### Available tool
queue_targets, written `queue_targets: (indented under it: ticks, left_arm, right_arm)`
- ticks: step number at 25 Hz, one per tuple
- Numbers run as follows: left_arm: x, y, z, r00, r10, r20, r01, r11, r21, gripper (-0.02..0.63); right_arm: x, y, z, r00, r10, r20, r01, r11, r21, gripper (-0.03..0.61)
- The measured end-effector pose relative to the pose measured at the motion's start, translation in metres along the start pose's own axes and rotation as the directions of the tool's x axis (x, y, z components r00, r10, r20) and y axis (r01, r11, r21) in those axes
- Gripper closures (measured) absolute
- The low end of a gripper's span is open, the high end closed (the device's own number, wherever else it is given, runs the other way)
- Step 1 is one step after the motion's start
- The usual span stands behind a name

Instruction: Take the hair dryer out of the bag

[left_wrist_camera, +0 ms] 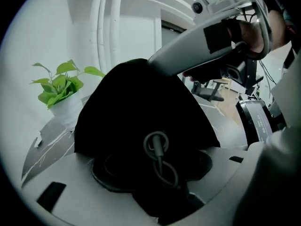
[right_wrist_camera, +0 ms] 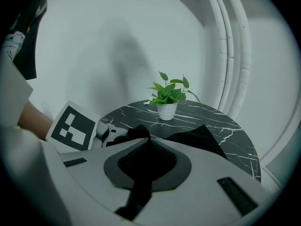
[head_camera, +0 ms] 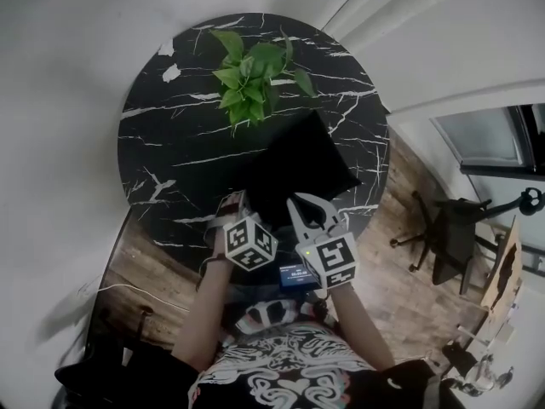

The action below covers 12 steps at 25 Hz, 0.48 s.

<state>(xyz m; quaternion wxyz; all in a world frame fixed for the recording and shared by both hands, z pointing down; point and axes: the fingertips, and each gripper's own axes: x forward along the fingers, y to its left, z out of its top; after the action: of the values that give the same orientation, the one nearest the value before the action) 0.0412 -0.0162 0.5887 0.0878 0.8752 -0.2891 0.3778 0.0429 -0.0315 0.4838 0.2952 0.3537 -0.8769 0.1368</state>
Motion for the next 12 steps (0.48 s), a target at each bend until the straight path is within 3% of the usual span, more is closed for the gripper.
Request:
queue_targets:
  ticks: [4, 12]
  left_arm:
    - [0.011, -0.005, 0.007, 0.999, -0.044, -0.008, 0.045, 0.998, 0.044, 0.377]
    - [0.022, -0.003, 0.011, 0.999, -0.044, -0.008, 0.044, 0.998, 0.051, 0.379]
  right_arm:
    - [0.003, -0.004, -0.001, 1.0, 0.004, -0.001, -0.004, 1.0, 0.009, 0.556]
    - [0.009, -0.016, -0.009, 1.0, 0.018, -0.013, -0.018, 0.999, 0.036, 0.555]
